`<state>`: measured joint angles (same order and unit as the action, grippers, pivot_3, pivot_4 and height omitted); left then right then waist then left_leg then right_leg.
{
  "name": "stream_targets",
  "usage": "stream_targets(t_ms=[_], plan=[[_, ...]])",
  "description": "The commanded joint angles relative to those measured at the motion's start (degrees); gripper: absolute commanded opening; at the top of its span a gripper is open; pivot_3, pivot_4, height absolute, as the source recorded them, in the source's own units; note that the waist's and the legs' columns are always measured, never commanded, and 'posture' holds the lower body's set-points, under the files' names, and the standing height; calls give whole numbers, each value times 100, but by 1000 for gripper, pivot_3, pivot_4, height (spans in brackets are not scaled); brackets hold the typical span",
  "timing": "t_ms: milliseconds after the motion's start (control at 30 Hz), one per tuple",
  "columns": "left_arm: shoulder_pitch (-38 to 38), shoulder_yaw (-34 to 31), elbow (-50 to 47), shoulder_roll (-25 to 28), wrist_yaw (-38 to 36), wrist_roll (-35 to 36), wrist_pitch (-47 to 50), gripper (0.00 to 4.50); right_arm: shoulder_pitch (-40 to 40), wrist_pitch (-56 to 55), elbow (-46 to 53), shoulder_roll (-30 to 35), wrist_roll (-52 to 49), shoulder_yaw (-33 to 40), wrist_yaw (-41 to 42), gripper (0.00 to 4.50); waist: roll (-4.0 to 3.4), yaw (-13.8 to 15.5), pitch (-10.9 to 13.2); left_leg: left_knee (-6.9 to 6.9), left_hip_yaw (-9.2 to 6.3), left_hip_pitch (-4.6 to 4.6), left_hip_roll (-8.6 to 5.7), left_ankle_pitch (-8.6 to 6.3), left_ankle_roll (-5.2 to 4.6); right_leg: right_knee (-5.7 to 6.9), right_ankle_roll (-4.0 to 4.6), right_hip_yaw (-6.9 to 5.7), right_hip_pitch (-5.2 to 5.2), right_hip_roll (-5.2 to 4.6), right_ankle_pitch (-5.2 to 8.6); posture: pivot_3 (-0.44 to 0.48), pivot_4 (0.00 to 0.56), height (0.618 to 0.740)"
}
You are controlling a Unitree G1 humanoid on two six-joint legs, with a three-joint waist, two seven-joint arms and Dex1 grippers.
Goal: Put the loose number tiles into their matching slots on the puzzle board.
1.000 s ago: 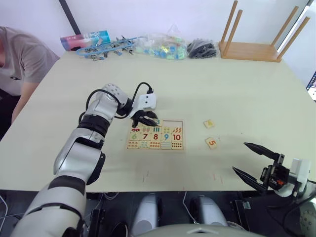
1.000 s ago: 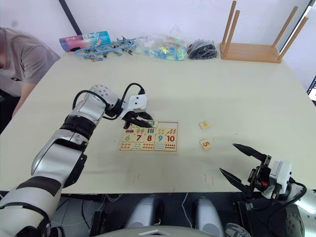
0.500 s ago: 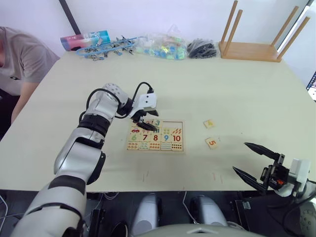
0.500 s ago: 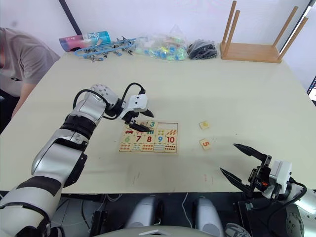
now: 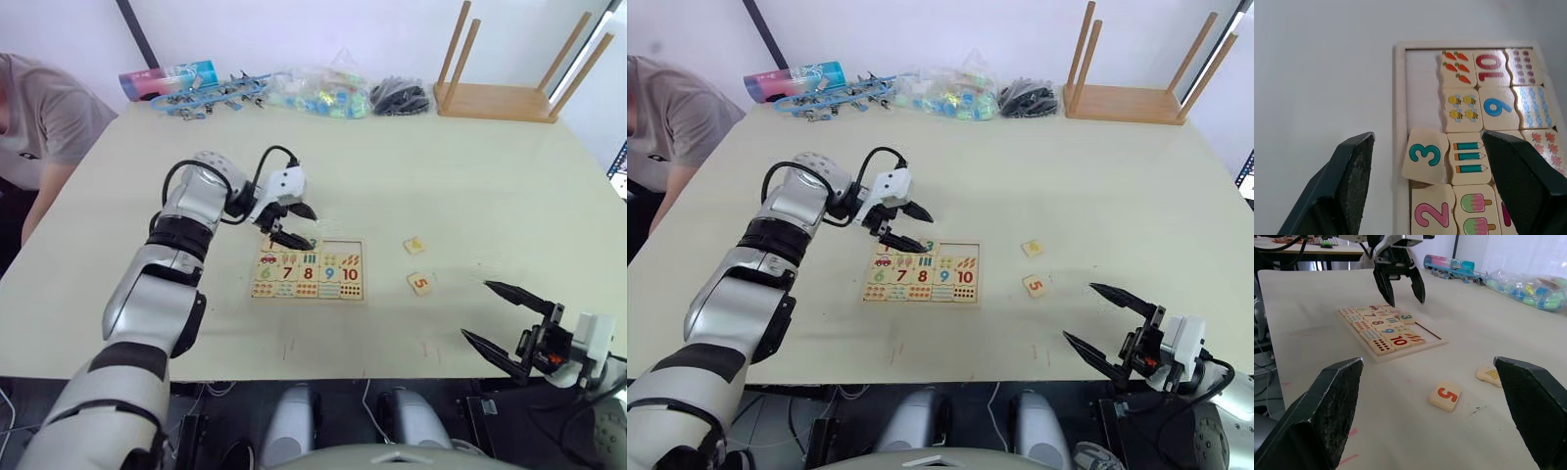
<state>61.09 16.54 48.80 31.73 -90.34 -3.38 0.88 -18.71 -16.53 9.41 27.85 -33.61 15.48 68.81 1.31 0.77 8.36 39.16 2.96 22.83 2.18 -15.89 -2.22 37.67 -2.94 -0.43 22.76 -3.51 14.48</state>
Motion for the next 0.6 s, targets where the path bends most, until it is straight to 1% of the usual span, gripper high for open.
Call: stream_targets(t_ms=[33, 67, 133, 200, 233, 267, 300, 333, 367, 600], plan=[[144, -291, 202, 40, 68, 196, -104, 3698, 20, -116, 40, 12, -48, 27, 16, 4500, 0, 0, 0, 0, -1, 1, 0, 0, 0, 0, 0, -1, 0, 0, 0, 0, 150, 737], [142, -322, 294, 40, 148, 188, -151, 3468, 25, -119, 36, 11, -48, 25, 16, 4500, 0, 1, 0, 0, -1, 0, 0, 0, 0, 0, 0, -1, 0, 0, 0, 0, 150, 737], [123, -373, 464, 41, 276, 174, -290, 2870, 33, -127, 28, 10, -45, 20, 18, 4500, 0, 1, 0, 1, -1, 1, 0, 0, 0, 0, 0, -1, 0, 0, 0, 0, 150, 737], [70, -451, 636, 48, 381, 181, -488, 1912, 43, -133, 24, 6, -43, 18, 13, 4500, 0, 2, 0, 1, -1, 1, 0, 0, 0, 0, 0, -1, 0, 0, 0, 0, 150, 737], [64, -480, 717, 47, 419, 184, -543, 1588, 46, -136, 22, 4, -41, 17, 13, 4500, 0, 1, 0, 1, -1, 1, 0, 0, 0, 0, 0, -2, 0, 0, 0, 0, 150, 737], [69, -490, 788, 45, 440, 175, -594, 943, 48, -138, 19, 4, -41, 17, 14, 4500, 0, 2, 0, 1, -1, 1, 0, 0, 0, 0, 0, -1, 0, 0, 0, 0, 150, 737], [74, -499, 853, 42, 452, 169, -646, 781, 49, -140, 17, 4, -39, 16, 16, 4500, 0, 3, 0, 1, -1, 1, 0, 0, 0, 0, 0, -2, 0, 0, 0, 0, 150, 737], [83, -501, 907, 40, 458, 163, -694, 86, 50, -141, 16, 4, -38, 16, 16, 4500, 0, 3, 0, 1, -1, 1, -1, 0, 0, 0, 0, -2, 0, 0, 0, 0, 150, 737], [82, -510, 978, 32, 521, 146, -761, 34, 52, -140, 15, 6, -39, 15, 18, 4500, 0, 3, 0, 1, -1, 1, -1, 0, 0, 0, 0, -2, 0, 0, 0, 0, 150, 737], [19, -433, 1284, -15, 717, -29, -1271, 34, 64, -140, 9, 21, -44, 29, 30, 4500, 0, 3, 0, 1, -1, 2, -1, 0, 0, 0, 0, -3, 0, 0, -1, 0, 150, 737]])
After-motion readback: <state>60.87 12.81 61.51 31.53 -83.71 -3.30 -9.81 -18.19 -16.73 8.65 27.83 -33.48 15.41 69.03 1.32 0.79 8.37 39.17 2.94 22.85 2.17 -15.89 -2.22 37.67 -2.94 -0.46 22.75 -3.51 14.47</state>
